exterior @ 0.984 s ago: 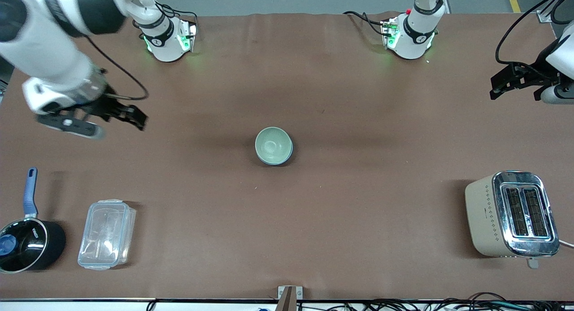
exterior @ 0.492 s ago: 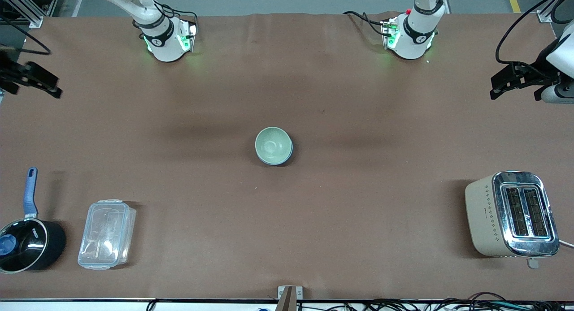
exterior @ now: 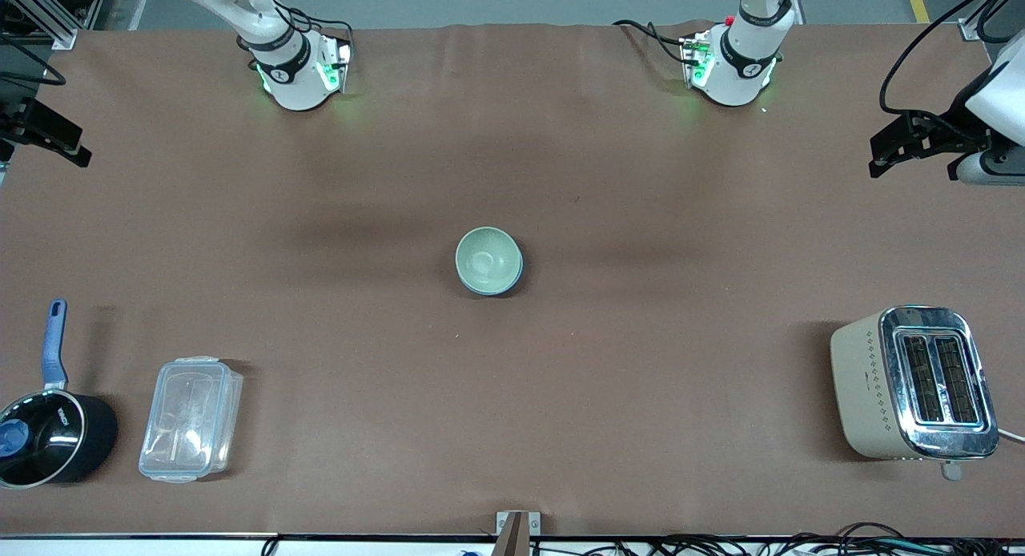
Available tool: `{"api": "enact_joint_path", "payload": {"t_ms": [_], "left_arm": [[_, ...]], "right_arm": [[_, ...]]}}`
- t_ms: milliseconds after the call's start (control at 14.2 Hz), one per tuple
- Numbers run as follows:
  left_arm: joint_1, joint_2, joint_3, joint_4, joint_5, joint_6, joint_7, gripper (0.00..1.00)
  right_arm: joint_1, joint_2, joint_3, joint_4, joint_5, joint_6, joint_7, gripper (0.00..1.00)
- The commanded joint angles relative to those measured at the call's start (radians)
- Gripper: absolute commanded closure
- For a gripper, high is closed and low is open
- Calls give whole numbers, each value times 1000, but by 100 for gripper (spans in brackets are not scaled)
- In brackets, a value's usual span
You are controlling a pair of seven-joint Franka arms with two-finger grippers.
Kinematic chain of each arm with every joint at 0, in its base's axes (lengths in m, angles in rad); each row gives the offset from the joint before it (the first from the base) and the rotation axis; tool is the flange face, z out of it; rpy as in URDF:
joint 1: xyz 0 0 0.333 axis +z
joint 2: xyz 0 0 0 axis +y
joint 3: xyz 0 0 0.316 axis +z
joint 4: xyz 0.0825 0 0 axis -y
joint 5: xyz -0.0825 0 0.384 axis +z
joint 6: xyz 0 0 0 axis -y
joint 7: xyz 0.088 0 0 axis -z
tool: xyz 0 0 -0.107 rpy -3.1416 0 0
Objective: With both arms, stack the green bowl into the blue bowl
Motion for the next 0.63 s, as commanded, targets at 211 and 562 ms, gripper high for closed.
{"api": "enact_joint_path", "payload": {"t_ms": [211,562], "left_arm": [[4,5,3,6,-55,4,21,0],[0,13,5,17,-44,4,19,0]], "right_arm": [[-10,3,7,8,18,11,-16,0],[-7,3,7,2,20,13,-16,0]]}}
